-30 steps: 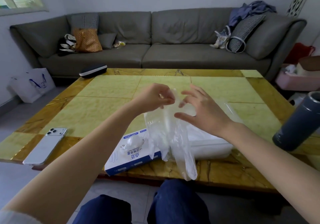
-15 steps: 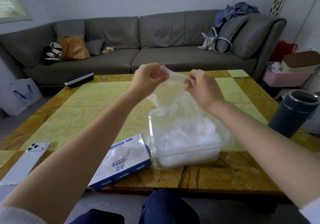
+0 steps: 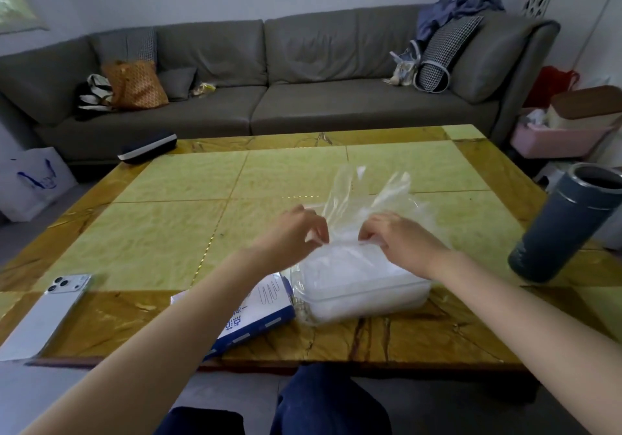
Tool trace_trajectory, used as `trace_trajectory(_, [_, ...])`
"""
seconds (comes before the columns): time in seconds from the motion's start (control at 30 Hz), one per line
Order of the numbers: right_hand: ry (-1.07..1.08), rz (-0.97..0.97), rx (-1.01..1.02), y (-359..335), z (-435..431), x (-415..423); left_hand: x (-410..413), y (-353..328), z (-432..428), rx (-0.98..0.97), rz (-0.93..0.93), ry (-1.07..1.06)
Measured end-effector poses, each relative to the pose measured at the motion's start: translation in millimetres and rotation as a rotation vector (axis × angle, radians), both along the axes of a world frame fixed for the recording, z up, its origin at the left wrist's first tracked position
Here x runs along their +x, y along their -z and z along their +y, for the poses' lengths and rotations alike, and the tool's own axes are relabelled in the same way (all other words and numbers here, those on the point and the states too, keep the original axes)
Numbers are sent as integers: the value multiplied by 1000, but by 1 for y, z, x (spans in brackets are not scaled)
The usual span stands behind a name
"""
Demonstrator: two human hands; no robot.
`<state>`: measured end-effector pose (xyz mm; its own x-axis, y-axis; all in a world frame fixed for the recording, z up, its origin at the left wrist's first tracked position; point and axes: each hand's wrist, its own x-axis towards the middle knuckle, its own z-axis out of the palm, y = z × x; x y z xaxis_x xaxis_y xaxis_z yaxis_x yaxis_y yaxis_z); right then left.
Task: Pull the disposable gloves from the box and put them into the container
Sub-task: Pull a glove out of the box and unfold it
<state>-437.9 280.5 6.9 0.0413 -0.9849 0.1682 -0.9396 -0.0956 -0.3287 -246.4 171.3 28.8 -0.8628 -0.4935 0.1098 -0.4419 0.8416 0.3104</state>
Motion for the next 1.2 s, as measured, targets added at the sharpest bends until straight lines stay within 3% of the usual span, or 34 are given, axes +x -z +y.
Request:
trace_trajectory(0.13, [28, -37, 165, 10, -8, 1, -11, 18, -1, -197, -375, 57])
trace_trajectory(0.27, [30, -74, 448, 1, -7, -2, -23, 16, 3, -200, -614, 76])
trace_trajectory(0.4, [35, -151, 655, -15, -5, -3, -37, 10, 4, -89, -548, -2])
trace_trajectory(0.53, [105, -373, 580, -19, -11, 1, -49, 17, 0, 12, -338, -137])
trace_trajectory(0.63, [116, -183, 498, 1, -16, 3, -54, 28, 0, 73, -378, -114])
trace_trajectory(0.83, [36, 160, 674, 29, -31, -7, -60, 51, 9, 27, -788, -26])
trace_trajectory(1.0, [18, 339, 746, 37, -41, -21, -64, 60, 12, -27, -767, -65])
trace_trajectory(1.2, [0, 355, 831, 54, -44, -32, -65, 61, 13, -9, -836, -67])
